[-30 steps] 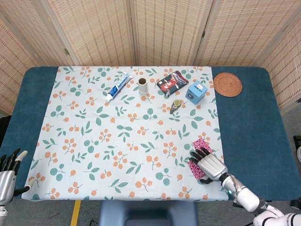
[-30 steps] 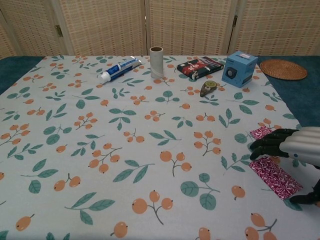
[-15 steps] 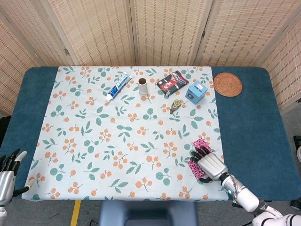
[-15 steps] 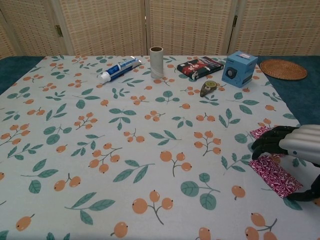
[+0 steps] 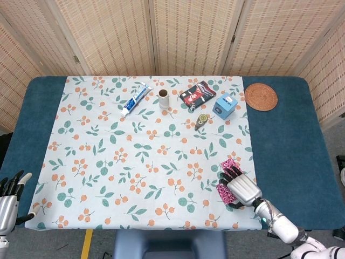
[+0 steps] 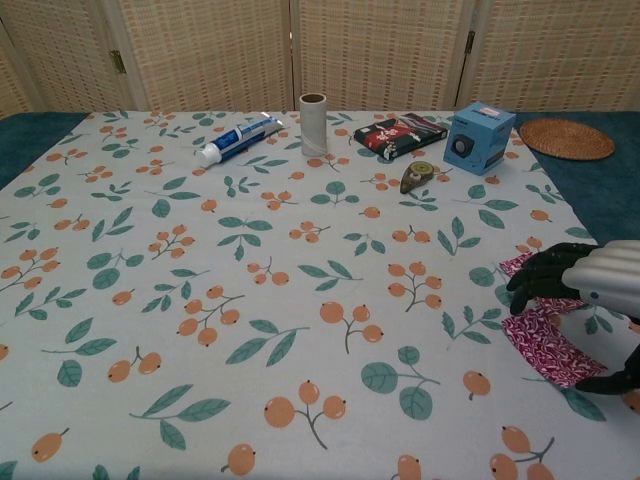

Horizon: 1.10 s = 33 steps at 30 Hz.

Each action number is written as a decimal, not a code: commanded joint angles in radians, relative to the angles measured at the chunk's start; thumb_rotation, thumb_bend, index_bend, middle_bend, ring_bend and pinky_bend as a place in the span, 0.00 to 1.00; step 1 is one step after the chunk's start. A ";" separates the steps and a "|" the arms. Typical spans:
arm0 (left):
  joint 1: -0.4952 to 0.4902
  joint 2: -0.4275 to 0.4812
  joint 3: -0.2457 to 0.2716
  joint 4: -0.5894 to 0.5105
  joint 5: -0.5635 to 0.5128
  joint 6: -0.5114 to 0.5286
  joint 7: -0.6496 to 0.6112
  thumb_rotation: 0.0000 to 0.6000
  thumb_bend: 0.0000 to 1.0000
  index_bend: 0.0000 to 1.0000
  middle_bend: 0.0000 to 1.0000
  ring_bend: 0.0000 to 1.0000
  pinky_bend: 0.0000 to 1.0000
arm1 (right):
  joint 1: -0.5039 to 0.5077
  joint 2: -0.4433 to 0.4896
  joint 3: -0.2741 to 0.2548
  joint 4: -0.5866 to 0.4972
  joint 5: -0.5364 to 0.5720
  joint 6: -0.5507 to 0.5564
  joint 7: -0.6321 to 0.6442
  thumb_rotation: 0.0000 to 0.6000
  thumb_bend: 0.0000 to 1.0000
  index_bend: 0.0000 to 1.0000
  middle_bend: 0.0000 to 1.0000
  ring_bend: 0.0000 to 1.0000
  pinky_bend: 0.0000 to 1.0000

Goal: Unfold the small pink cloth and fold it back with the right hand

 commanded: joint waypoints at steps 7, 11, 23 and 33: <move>-0.002 0.003 -0.001 -0.006 0.002 0.001 0.004 1.00 0.29 0.14 0.08 0.14 0.00 | -0.001 0.031 0.037 -0.024 -0.006 0.044 0.028 0.78 0.27 0.33 0.15 0.00 0.00; -0.004 0.003 -0.001 -0.011 0.003 -0.002 0.011 1.00 0.29 0.14 0.08 0.14 0.00 | 0.005 0.049 0.057 -0.018 0.009 0.042 0.048 0.78 0.27 0.33 0.15 0.00 0.00; -0.007 0.012 -0.003 -0.041 -0.001 -0.004 0.042 1.00 0.29 0.15 0.08 0.14 0.00 | 0.051 0.043 0.092 0.124 0.038 -0.040 0.162 0.77 0.27 0.33 0.15 0.00 0.00; -0.010 0.017 -0.003 -0.065 0.000 -0.004 0.067 1.00 0.29 0.14 0.08 0.14 0.00 | 0.088 -0.003 0.095 0.223 -0.010 -0.074 0.241 0.77 0.27 0.29 0.15 0.00 0.00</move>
